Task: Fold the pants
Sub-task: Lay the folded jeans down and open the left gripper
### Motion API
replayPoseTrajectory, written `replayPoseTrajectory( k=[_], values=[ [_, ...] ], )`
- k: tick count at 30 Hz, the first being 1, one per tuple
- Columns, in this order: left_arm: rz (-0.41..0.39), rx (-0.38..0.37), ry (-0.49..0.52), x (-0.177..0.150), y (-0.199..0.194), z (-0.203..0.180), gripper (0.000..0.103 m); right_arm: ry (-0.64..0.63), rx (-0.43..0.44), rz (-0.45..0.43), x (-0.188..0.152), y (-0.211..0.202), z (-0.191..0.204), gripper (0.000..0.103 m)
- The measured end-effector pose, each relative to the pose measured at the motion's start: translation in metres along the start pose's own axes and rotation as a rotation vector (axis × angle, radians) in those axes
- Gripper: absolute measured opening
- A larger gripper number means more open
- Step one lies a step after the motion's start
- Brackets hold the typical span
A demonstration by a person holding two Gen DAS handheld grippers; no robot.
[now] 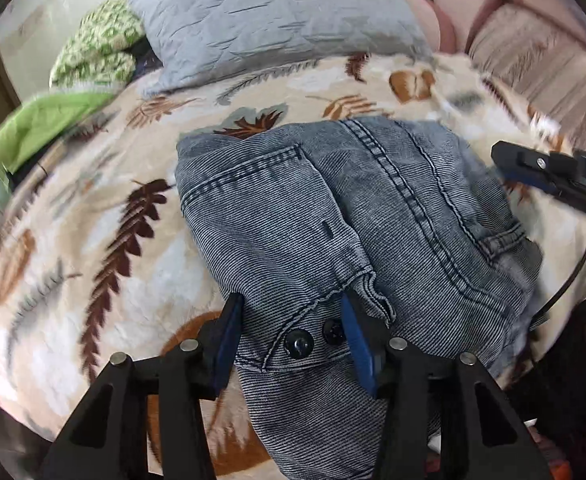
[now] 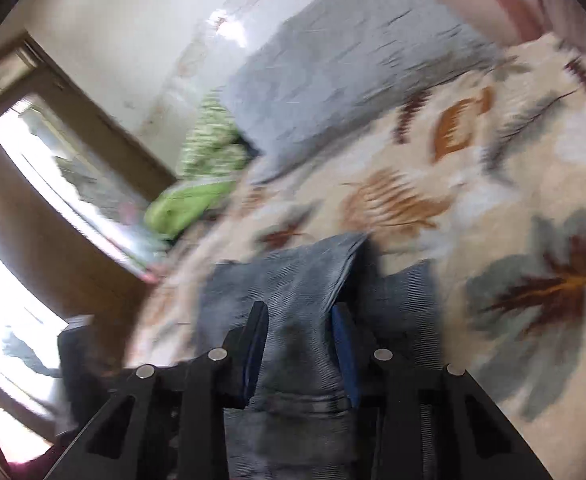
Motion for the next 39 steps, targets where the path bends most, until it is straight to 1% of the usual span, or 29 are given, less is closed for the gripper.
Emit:
replayPoseTrajectory(
  k=[2, 3, 4, 5, 6, 8, 9, 11, 14, 15, 17, 18, 19, 20, 22, 23, 25, 28, 31, 33, 36, 39],
  values=[
    [0.028, -0.037, -0.048, 0.001, 0.003, 0.009, 0.053, -0.023, -0.182, 0.001, -0.002, -0.001, -0.014, 0.038],
    [0.052, -0.065, -0.092, 0.002, 0.003, 0.019, 0.053, -0.026, -0.202, -0.005, -0.001, -0.003, -0.016, 0.038],
    [0.061, -0.079, -0.122, 0.006, 0.001, 0.025, 0.053, -0.031, -0.195, -0.022, 0.000, -0.006, -0.014, 0.038],
    [0.051, -0.086, -0.154, 0.009, -0.005, 0.034, 0.053, -0.045, -0.182, -0.042, 0.003, -0.008, -0.009, 0.038],
    [0.014, -0.078, -0.174, 0.016, -0.014, 0.043, 0.053, -0.084, -0.164, -0.075, 0.006, -0.014, 0.000, 0.038],
    [-0.043, -0.061, -0.178, 0.027, -0.027, 0.049, 0.053, -0.172, -0.134, -0.112, 0.009, -0.017, 0.020, 0.038],
    [-0.058, -0.061, -0.170, 0.033, -0.032, 0.048, 0.057, -0.201, -0.119, -0.114, 0.011, -0.013, 0.028, 0.038],
    [-0.063, -0.052, -0.145, 0.041, -0.031, 0.043, 0.058, -0.252, -0.095, -0.095, 0.011, 0.000, 0.044, 0.038],
    [-0.049, -0.025, -0.111, 0.049, -0.013, 0.034, 0.059, -0.304, -0.107, -0.016, 0.007, 0.032, 0.052, 0.038],
    [-0.028, -0.019, -0.102, 0.051, -0.001, 0.030, 0.059, -0.293, -0.111, 0.017, 0.006, 0.045, 0.051, 0.038],
    [0.020, -0.013, -0.085, 0.046, 0.015, 0.026, 0.059, -0.218, -0.121, 0.076, 0.003, 0.067, 0.033, 0.038],
    [0.046, -0.003, -0.075, 0.044, 0.026, 0.023, 0.059, -0.144, -0.120, 0.113, 0.000, 0.077, 0.018, 0.042],
    [0.053, 0.003, -0.069, 0.040, 0.030, 0.021, 0.059, -0.071, -0.105, 0.142, -0.004, 0.082, 0.003, 0.048],
    [0.051, 0.005, -0.063, 0.039, 0.033, 0.019, 0.060, 0.036, -0.062, 0.158, -0.006, 0.087, -0.014, 0.048],
    [0.034, 0.011, -0.054, 0.037, 0.034, 0.018, 0.060, 0.121, 0.012, 0.148, -0.004, 0.084, -0.026, 0.048],
    [0.033, 0.013, -0.050, 0.037, 0.034, 0.018, 0.060, 0.118, 0.012, 0.157, -0.003, 0.084, -0.024, 0.048],
    [0.047, 0.010, -0.053, 0.035, 0.032, 0.020, 0.061, 0.073, -0.013, 0.162, -0.004, 0.084, -0.020, 0.048],
    [0.065, -0.001, -0.094, 0.031, 0.022, 0.030, 0.061, 0.017, -0.056, 0.166, -0.007, 0.080, -0.010, 0.048],
    [0.041, -0.012, -0.135, 0.024, 0.004, 0.042, 0.060, -0.021, -0.069, 0.139, -0.009, 0.064, 0.000, 0.048],
    [0.019, -0.022, -0.141, 0.017, -0.010, 0.045, 0.060, -0.054, -0.091, 0.123, -0.011, 0.050, 0.007, 0.048],
    [0.032, -0.058, -0.107, 0.003, -0.020, 0.036, 0.061, -0.104, -0.115, 0.130, -0.018, 0.034, 0.019, 0.048],
    [0.054, -0.080, -0.061, -0.013, -0.020, 0.023, 0.061, -0.136, -0.166, 0.163, -0.030, 0.028, 0.027, 0.048]
  ],
)
Point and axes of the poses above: each gripper's, at about its wrist camera, not at the fingertips, and y roughly the way its jaws point, z to its left, x to its top, the point moved 6 cm from there along y, roughly the way its jaws point, and after that the axes turned 11 degrees about x, right-handed, at the moved point
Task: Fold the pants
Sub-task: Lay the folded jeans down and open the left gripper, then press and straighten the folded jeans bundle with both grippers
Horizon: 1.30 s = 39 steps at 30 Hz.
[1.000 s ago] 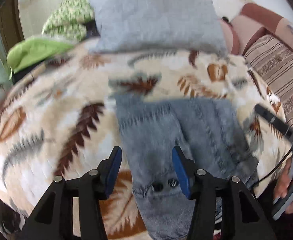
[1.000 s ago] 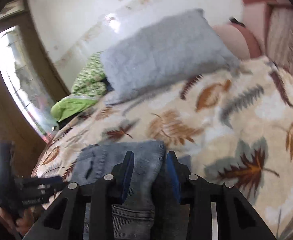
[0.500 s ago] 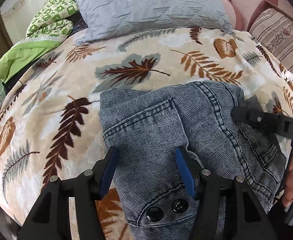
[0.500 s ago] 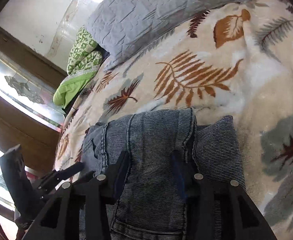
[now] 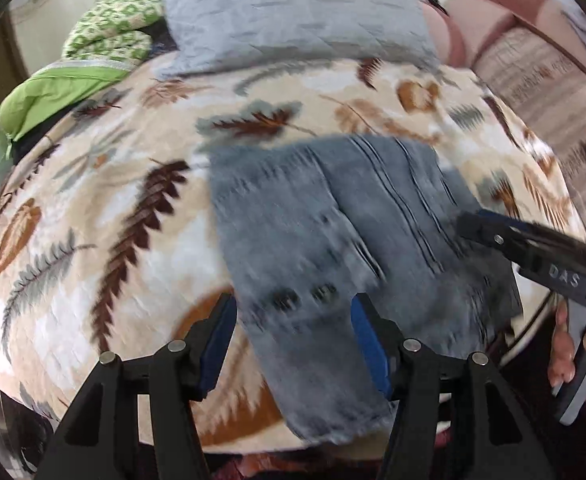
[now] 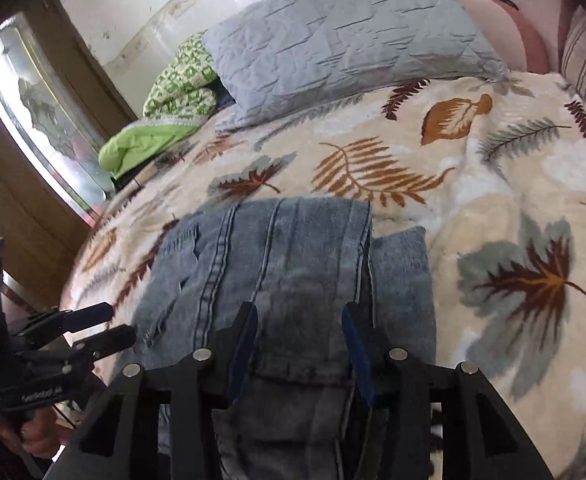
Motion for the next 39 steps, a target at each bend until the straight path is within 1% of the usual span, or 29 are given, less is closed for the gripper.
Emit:
replayPoseTrajectory(
  k=[2, 4, 5, 6, 7, 9, 11, 12, 14, 15, 16, 17, 20, 23, 25, 27, 29, 34, 39],
  values=[
    [0.022, 0.023, 0.017, -0.008, 0.009, -0.005, 0.063, 0.010, -0.015, 0.045, -0.012, 0.005, 0.000, 0.048],
    [0.060, 0.040, 0.011, -0.013, 0.022, -0.006, 0.069, 0.026, -0.051, 0.086, -0.025, 0.011, -0.005, 0.051],
    [0.068, 0.040, -0.002, -0.014, 0.026, -0.005, 0.071, 0.036, -0.052, 0.085, -0.029, 0.013, -0.009, 0.051],
    [0.076, 0.041, -0.019, -0.014, 0.029, -0.003, 0.075, 0.053, -0.035, 0.077, -0.029, 0.011, -0.011, 0.052],
    [0.078, 0.044, -0.026, -0.014, 0.030, -0.001, 0.077, 0.073, -0.021, 0.078, -0.029, 0.011, -0.013, 0.052],
    [0.065, 0.056, -0.012, -0.014, 0.030, -0.003, 0.078, 0.101, 0.005, 0.079, -0.029, 0.010, -0.018, 0.052],
    [0.045, 0.084, 0.016, -0.015, 0.029, -0.006, 0.079, 0.098, 0.009, 0.076, -0.031, 0.010, -0.019, 0.053],
    [0.036, 0.102, 0.027, -0.015, 0.029, -0.007, 0.081, 0.094, 0.005, 0.077, -0.031, 0.010, -0.019, 0.053],
    [0.028, 0.141, 0.032, -0.016, 0.030, -0.007, 0.090, 0.093, 0.002, 0.076, -0.031, 0.010, -0.019, 0.053],
    [0.032, 0.158, 0.021, -0.016, 0.031, -0.005, 0.097, 0.096, 0.006, 0.075, -0.031, 0.009, -0.020, 0.053],
    [0.040, 0.165, 0.005, -0.015, 0.034, 0.000, 0.102, 0.099, 0.012, 0.076, -0.031, 0.009, -0.021, 0.054],
    [0.054, 0.158, -0.018, -0.015, 0.036, 0.003, 0.103, 0.102, 0.016, 0.076, -0.030, 0.011, -0.019, 0.054],
    [0.080, 0.125, -0.063, -0.014, 0.039, 0.009, 0.103, 0.100, 0.026, 0.077, -0.030, 0.011, -0.020, 0.054],
    [0.074, 0.147, -0.054, -0.013, 0.036, 0.007, 0.103, 0.093, 0.032, 0.076, -0.029, 0.011, -0.020, 0.054],
    [0.053, 0.187, -0.020, -0.012, 0.030, 0.004, 0.103, 0.096, 0.042, 0.076, -0.029, 0.011, -0.021, 0.054],
    [0.014, 0.234, 0.008, -0.008, 0.020, 0.001, 0.103, 0.098, 0.053, 0.075, -0.029, 0.011, -0.022, 0.054],
    [-0.024, 0.252, 0.019, -0.004, 0.011, -0.001, 0.103, 0.101, 0.060, 0.074, -0.029, 0.011, -0.022, 0.054],
    [-0.082, 0.251, 0.028, 0.003, -0.011, -0.004, 0.103, 0.099, 0.065, 0.074, -0.029, 0.010, -0.022, 0.055],
    [-0.116, 0.245, 0.025, 0.012, -0.026, -0.004, 0.103, 0.099, 0.065, 0.075, -0.030, 0.009, -0.022, 0.055]
  ],
)
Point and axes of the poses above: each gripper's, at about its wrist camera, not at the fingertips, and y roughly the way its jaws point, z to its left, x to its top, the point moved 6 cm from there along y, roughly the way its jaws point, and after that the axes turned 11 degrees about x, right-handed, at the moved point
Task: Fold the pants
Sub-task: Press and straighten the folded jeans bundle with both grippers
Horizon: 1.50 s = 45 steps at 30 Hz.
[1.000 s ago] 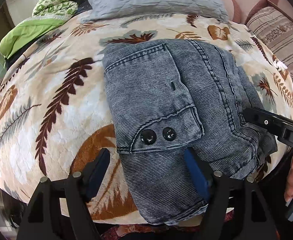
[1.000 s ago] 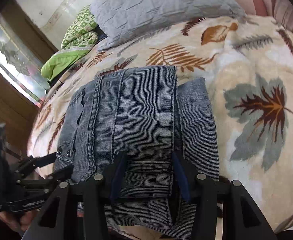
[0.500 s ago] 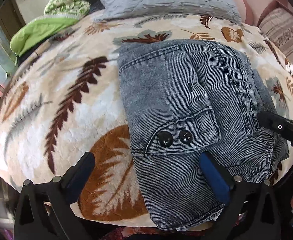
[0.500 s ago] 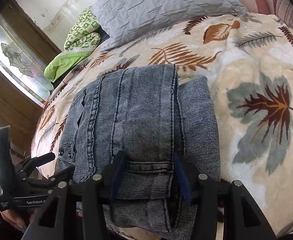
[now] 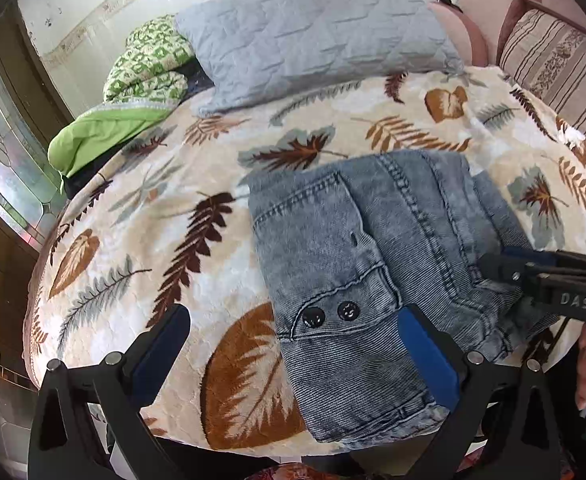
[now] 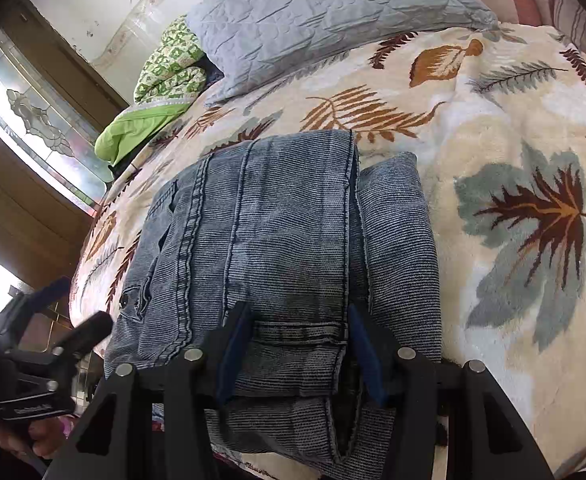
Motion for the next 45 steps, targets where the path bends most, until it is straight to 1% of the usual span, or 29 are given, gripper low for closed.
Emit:
replayPoseTrajectory(
  k=[5, 11, 13, 15, 19, 23, 25, 27, 29, 32, 34, 36, 38, 40, 42, 45],
  values=[
    [-0.025, 0.001, -0.005, 0.004, -0.010, 0.004, 0.103, 0.007, 0.009, 0.018, 0.000, -0.003, 0.002, 0.055],
    [-0.037, 0.002, -0.005, 0.006, -0.015, 0.005, 0.103, 0.025, 0.046, 0.017, 0.001, -0.009, -0.003, 0.055],
    [-0.041, 0.007, -0.003, 0.006, -0.014, 0.006, 0.103, 0.008, 0.036, 0.000, 0.002, -0.015, -0.002, 0.055],
    [-0.036, 0.007, -0.002, 0.006, -0.012, 0.006, 0.103, -0.033, 0.024, -0.037, 0.004, -0.023, 0.001, 0.055],
    [-0.006, 0.005, -0.002, 0.005, -0.003, 0.004, 0.103, -0.110, 0.050, -0.092, 0.007, -0.034, 0.017, 0.055],
    [0.050, 0.006, 0.001, -0.004, 0.013, 0.005, 0.103, -0.167, 0.043, -0.073, 0.006, -0.024, 0.031, 0.055],
    [0.093, 0.009, 0.005, -0.012, 0.025, 0.005, 0.103, -0.175, 0.046, -0.060, 0.005, -0.019, 0.035, 0.055],
    [0.148, -0.006, 0.010, -0.022, 0.038, 0.001, 0.103, -0.172, 0.046, -0.064, 0.006, -0.017, 0.035, 0.055],
    [0.169, -0.023, -0.002, -0.027, 0.044, 0.000, 0.103, -0.163, 0.041, -0.080, 0.009, -0.017, 0.034, 0.055],
    [0.162, -0.028, -0.001, -0.021, 0.044, 0.003, 0.103, -0.140, 0.026, -0.105, 0.018, -0.017, 0.032, 0.055],
    [0.133, 0.001, -0.016, -0.014, 0.042, 0.012, 0.103, -0.123, -0.009, -0.115, 0.024, -0.016, 0.027, 0.055],
    [0.117, 0.004, -0.063, -0.007, 0.042, 0.025, 0.103, -0.075, -0.014, -0.091, 0.024, -0.010, 0.018, 0.055],
    [0.128, -0.005, -0.090, -0.006, 0.047, 0.031, 0.103, -0.052, -0.009, -0.071, 0.024, -0.004, 0.013, 0.055],
    [0.168, -0.020, -0.074, -0.010, 0.058, 0.027, 0.103, -0.057, -0.035, -0.029, 0.022, 0.006, 0.008, 0.056],
    [0.201, -0.036, -0.037, -0.018, 0.068, 0.016, 0.103, -0.062, -0.034, -0.024, 0.019, 0.009, 0.005, 0.057],
    [0.170, -0.016, -0.028, -0.020, 0.065, 0.012, 0.103, -0.041, -0.010, -0.020, 0.020, 0.009, 0.001, 0.058]
  ],
)
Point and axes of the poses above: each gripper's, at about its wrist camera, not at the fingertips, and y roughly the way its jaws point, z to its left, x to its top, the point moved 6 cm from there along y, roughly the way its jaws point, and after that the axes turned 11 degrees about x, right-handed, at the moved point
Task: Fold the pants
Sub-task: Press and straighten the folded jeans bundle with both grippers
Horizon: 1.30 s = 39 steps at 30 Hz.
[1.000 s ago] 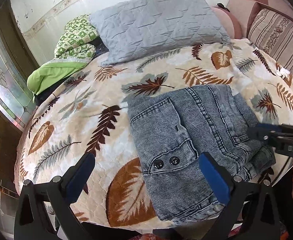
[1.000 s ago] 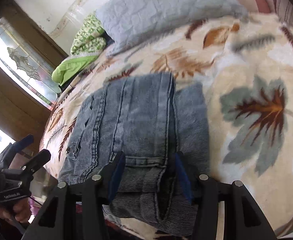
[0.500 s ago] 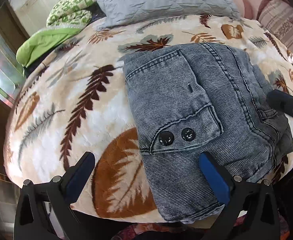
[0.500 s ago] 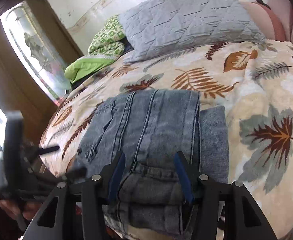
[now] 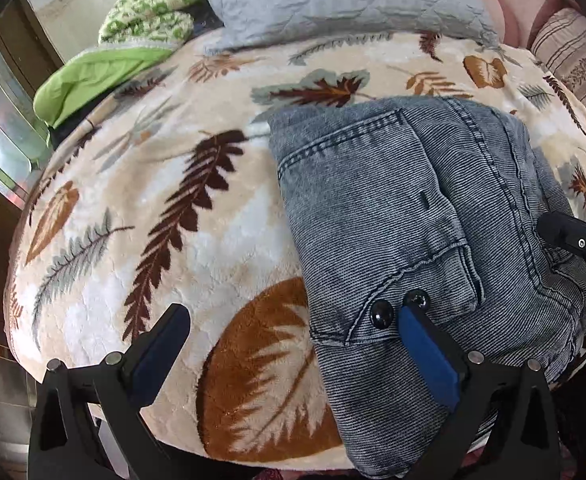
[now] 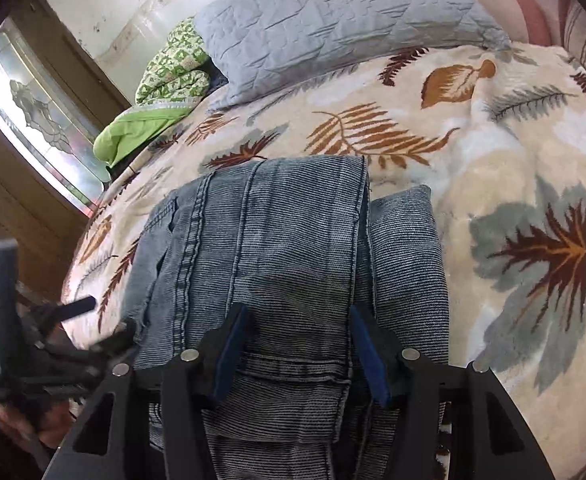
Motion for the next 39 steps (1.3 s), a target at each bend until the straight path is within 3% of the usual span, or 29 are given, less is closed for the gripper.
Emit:
replayPoseTrajectory(
  k=[10, 16, 22, 26, 33, 35, 39],
  values=[
    [0.027, -0.058, -0.065, -0.006, 0.014, 0.002, 0.103, -0.009, 0.006, -0.012, -0.002, 0.002, 0.000, 0.060],
    [0.008, -0.016, -0.026, -0.005, 0.010, -0.002, 0.103, -0.009, 0.009, -0.026, -0.003, 0.001, 0.000, 0.061],
    [0.034, -0.023, -0.024, -0.004, 0.004, 0.002, 0.103, -0.011, 0.003, -0.034, -0.005, -0.001, 0.002, 0.061],
    [-0.018, 0.000, -0.045, -0.001, -0.014, 0.011, 0.103, -0.045, -0.033, -0.027, -0.007, -0.008, 0.007, 0.060],
    [-0.041, -0.092, 0.047, -0.006, -0.035, -0.018, 0.103, -0.008, -0.011, -0.059, -0.006, -0.020, 0.004, 0.061],
    [-0.056, -0.069, 0.083, -0.007, -0.035, -0.026, 0.103, -0.016, -0.009, -0.071, -0.005, -0.022, 0.006, 0.061],
    [-0.010, -0.108, 0.066, -0.011, -0.021, -0.029, 0.103, -0.010, -0.024, -0.015, -0.010, -0.011, 0.004, 0.061]
  ],
)
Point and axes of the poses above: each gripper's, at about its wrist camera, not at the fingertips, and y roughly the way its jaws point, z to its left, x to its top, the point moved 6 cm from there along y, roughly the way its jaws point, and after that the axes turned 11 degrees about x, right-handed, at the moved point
